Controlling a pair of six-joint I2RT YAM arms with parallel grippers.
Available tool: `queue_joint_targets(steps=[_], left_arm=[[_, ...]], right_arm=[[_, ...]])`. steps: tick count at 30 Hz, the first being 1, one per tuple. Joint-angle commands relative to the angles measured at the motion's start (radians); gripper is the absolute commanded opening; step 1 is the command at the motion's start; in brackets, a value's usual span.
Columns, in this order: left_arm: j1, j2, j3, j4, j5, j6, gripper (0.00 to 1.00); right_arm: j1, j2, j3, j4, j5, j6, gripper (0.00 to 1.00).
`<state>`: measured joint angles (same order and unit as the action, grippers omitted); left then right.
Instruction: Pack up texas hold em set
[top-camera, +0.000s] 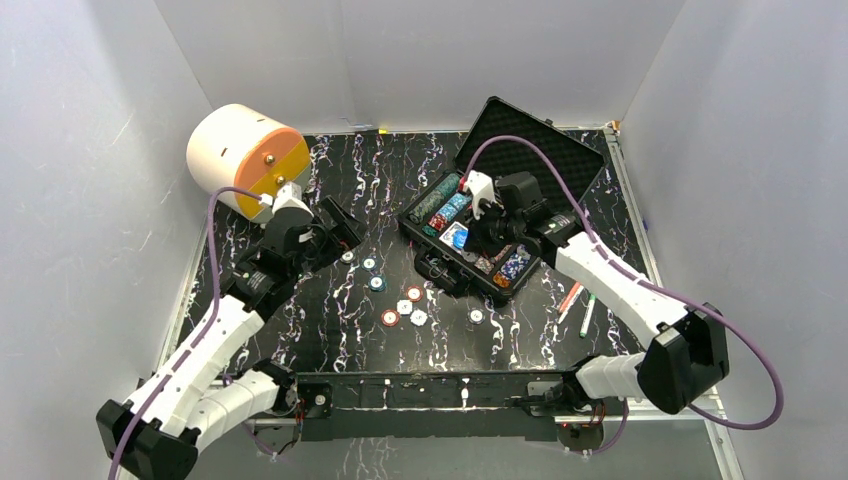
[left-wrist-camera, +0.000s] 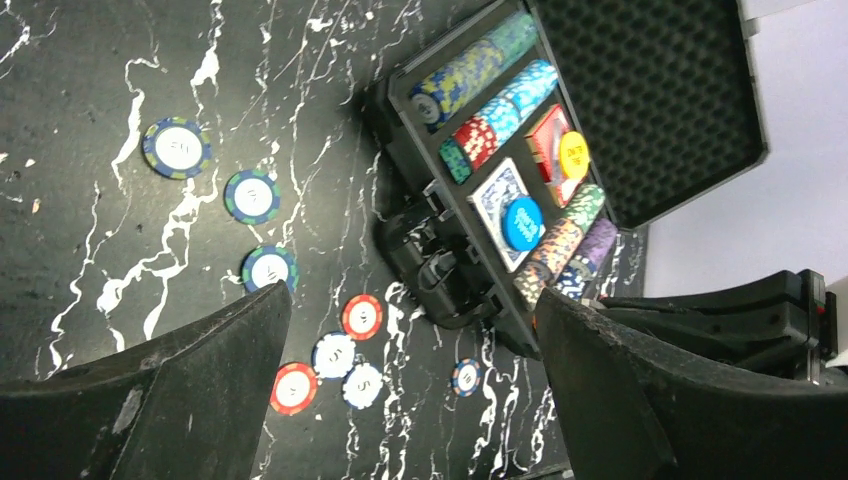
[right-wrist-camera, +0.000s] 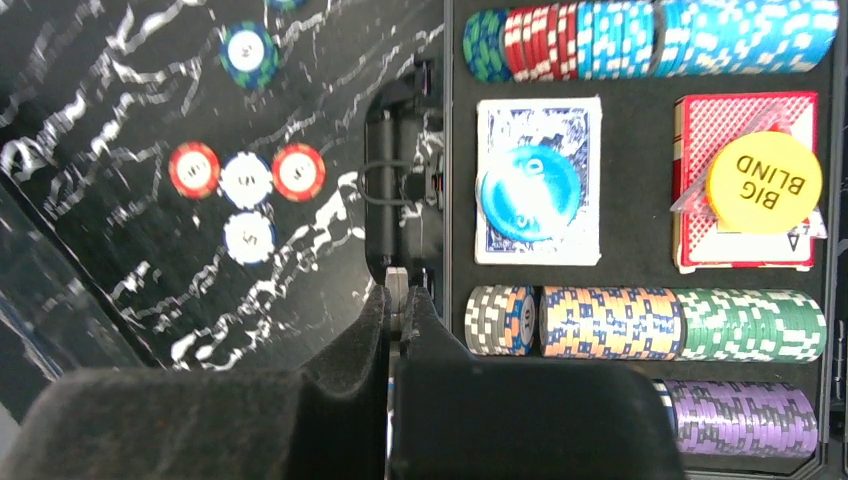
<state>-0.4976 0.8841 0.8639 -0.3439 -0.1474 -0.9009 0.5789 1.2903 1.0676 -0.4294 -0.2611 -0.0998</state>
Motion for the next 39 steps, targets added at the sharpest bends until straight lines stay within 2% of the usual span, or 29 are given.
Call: queue_joint_targets(steps=[1, 9, 22, 39], left_arm=[[0.001, 0.021, 0.021, -0.040, -0.028, 0.028, 0.91], [0.001, 0.032, 0.015, -0.046, -0.020, 0.026, 0.92], [0.001, 0.050, 0.025, -0.058, -0.009, 0.019, 0.92], [0.002, 0.046, 0.009, -0.067, -0.010, 0.014, 0.92]], right_arm=[[0.029, 0.033, -0.008, -0.081, 0.041, -0.129, 0.00], [0.072, 0.064, -0.063, -0.026, 0.124, -0.133, 0.00], [0.102, 0.123, -0.037, -0.019, 0.314, -0.144, 0.00], [0.106, 0.100, -0.072, 0.033, 0.394, -0.167, 0.00]])
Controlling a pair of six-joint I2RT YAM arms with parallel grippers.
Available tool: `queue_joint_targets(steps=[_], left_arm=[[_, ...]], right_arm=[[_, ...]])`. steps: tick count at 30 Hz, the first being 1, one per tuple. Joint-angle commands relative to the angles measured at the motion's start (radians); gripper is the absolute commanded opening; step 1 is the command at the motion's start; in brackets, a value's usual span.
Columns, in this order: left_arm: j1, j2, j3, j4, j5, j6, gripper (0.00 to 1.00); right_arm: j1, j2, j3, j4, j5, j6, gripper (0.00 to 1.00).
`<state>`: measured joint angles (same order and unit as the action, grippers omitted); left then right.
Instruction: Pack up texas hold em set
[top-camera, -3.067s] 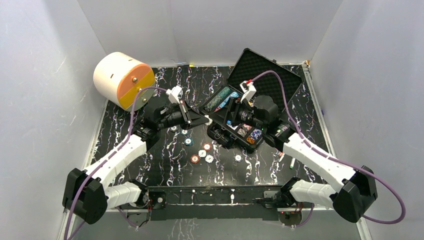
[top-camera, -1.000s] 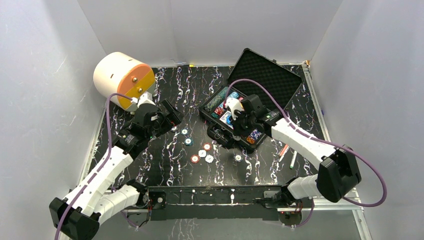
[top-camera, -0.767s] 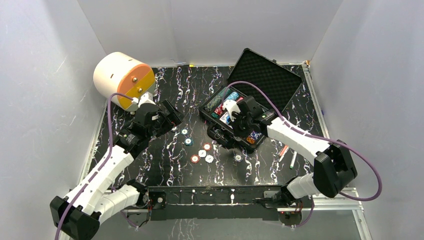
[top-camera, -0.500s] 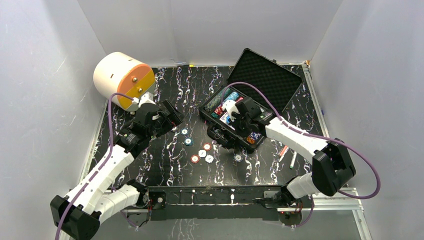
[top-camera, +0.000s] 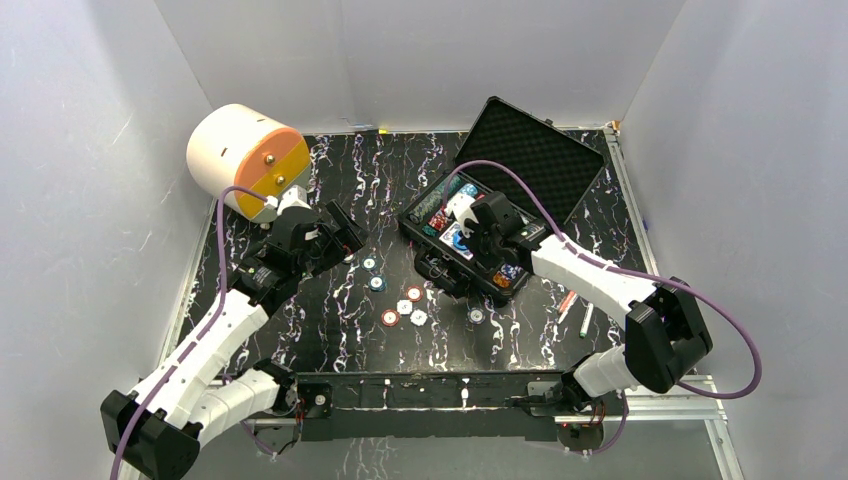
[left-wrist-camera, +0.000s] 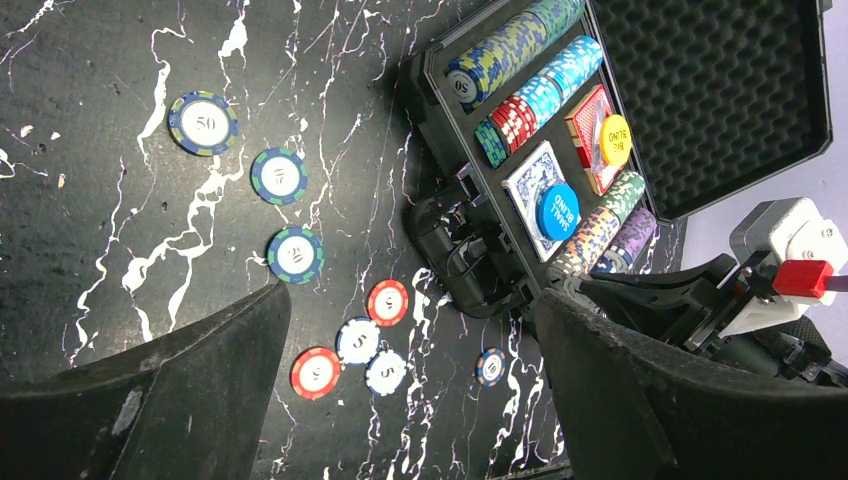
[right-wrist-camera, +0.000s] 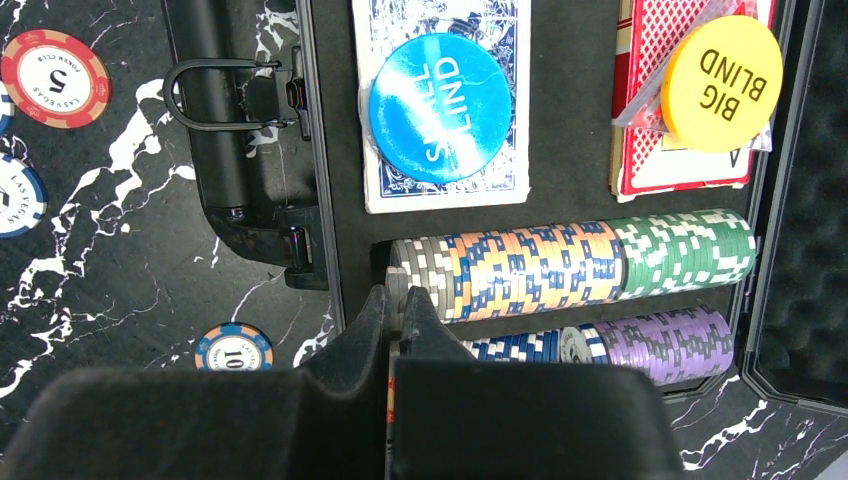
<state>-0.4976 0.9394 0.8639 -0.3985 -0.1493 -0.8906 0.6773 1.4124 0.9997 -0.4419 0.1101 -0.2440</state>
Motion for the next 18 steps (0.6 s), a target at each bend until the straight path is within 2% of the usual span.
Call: queue_joint_targets(steps=[1, 8, 11, 18], left_arm=[[0.001, -0.009, 0.007, -0.013, -0.007, 0.003, 0.92], [0.001, -0.009, -0.003, -0.014, -0.007, -0.004, 0.92], [0.001, -0.009, -0.004, -0.017, -0.010, -0.005, 0.92], [0.001, -0.006, -0.005, -0.017, -0.014, -0.005, 0.92]], right_arm=[[0.009, -0.020, -0.009, 0.049, 0.026, -0.025, 0.00], [0.033, -0.004, -0.039, 0.053, 0.041, -0.054, 0.09], [0.060, 0.000, -0.056, 0.063, 0.108, -0.085, 0.14], [0.069, -0.004, -0.022, 0.034, 0.107, -0.034, 0.41]])
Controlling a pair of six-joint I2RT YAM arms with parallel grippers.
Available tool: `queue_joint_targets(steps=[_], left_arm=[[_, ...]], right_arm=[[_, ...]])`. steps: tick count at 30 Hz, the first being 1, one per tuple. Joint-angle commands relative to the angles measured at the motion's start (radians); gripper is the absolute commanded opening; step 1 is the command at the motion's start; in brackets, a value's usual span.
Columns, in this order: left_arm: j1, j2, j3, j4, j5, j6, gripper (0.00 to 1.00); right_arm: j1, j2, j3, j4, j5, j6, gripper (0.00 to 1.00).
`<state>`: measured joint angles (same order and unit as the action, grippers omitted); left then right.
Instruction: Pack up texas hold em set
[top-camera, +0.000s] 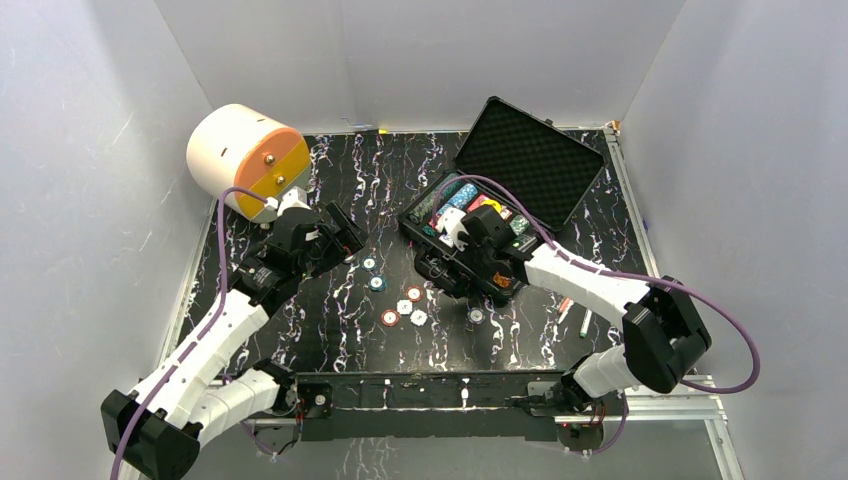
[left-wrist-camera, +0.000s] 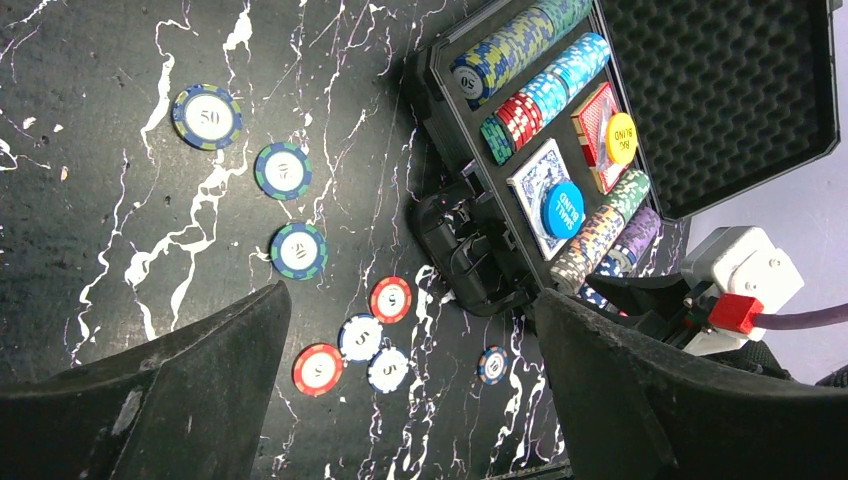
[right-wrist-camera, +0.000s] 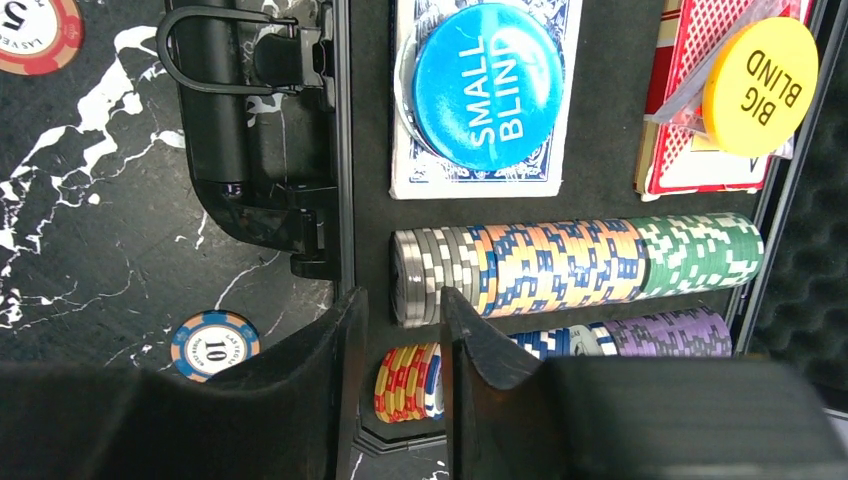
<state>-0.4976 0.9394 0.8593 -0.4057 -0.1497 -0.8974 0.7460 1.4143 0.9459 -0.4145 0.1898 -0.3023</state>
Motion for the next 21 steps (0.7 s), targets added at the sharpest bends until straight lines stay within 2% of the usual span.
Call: queue_joint_targets(steps=[1, 4, 8, 11, 13, 16, 18, 21], left_arm=[[0.002, -0.004, 0.001, -0.010, -0.014, 0.001, 0.92], [0.001, -0.007, -0.001, -0.010, -0.013, 0.000, 0.92], [0.001, -0.007, -0.004, -0.012, -0.010, -0.001, 0.92], [0.001, -0.008, -0.005, -0.012, -0.008, -0.003, 0.92], [0.001, -0.009, -0.003, -0.016, -0.009, 0.001, 0.92], [0.001, -0.018, 0.000, -0.032, -0.018, 0.014, 0.92], [0.001, -0.027, -0.001, -0.043, -0.027, 0.026, 0.92], [0.001, -0.042, 0.002, -0.055, -0.048, 0.064, 0.92]], right_arm=[[0.002, -0.013, 0.037, 0.002, 0.029, 0.033, 0.42], [0.001, -0.033, 0.044, 0.003, 0.031, 0.043, 0.39], [0.000, -0.050, 0.045, -0.002, 0.019, 0.057, 0.31], [0.000, -0.058, 0.065, -0.018, 0.009, 0.110, 0.30], [0.001, -0.070, 0.091, -0.034, 0.022, 0.180, 0.33], [0.000, -0.088, 0.125, -0.086, 0.137, 0.361, 0.44], [-0.001, -0.085, 0.157, -0.183, 0.187, 0.513, 0.46], [-0.001, -0.089, 0.158, -0.289, 0.177, 0.679, 0.49]])
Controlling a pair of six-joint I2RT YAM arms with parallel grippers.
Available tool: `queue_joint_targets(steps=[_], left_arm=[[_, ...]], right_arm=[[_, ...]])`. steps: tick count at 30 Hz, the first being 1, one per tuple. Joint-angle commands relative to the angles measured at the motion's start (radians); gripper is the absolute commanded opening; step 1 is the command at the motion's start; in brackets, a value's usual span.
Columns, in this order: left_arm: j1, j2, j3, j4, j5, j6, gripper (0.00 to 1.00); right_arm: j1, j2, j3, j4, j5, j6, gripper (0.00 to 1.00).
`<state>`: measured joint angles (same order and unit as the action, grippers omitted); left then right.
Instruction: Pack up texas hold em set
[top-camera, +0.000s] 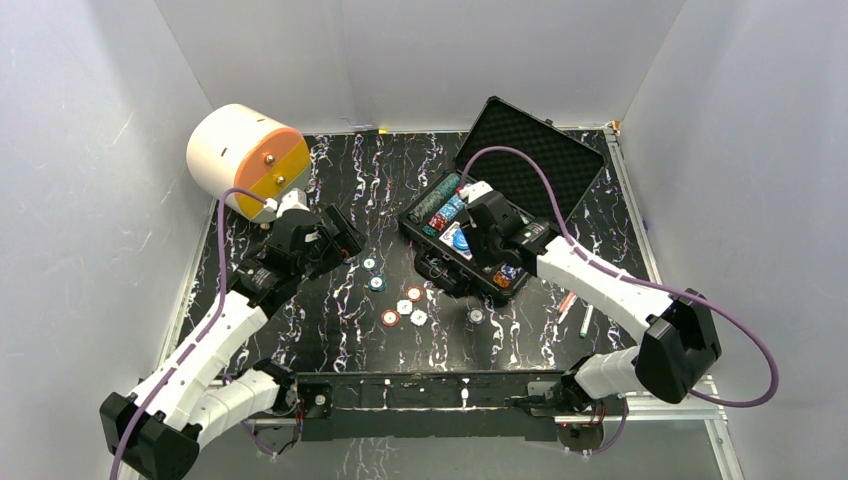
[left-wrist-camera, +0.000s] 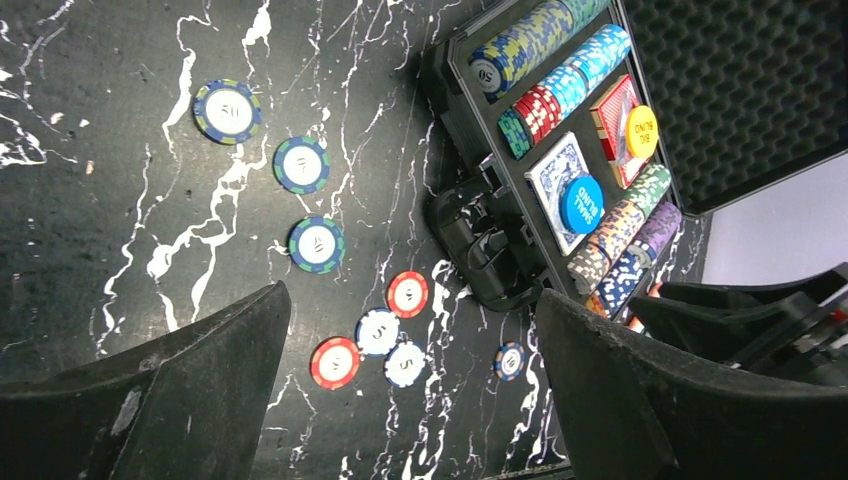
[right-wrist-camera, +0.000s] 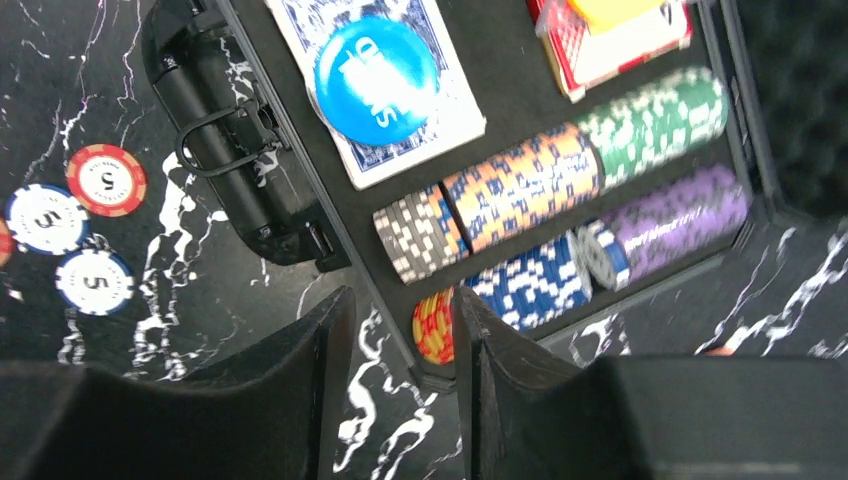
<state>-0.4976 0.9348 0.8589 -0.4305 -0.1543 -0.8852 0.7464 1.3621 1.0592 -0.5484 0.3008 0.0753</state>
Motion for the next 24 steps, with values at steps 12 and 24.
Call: queue_joint_targets(steps=[12, 24], left_arm=[[0.001, -0.051, 0.054, -0.047, -0.089, 0.142, 0.94], [0.001, -0.036, 0.014, -0.034, -0.051, 0.095, 0.94]], right_arm=[[0.123, -0.041, -0.091, -0.149, -0.044, 0.599, 0.62], [0.170, 0.101, -0.182, -0.092, 0.041, 0.734, 0.62]])
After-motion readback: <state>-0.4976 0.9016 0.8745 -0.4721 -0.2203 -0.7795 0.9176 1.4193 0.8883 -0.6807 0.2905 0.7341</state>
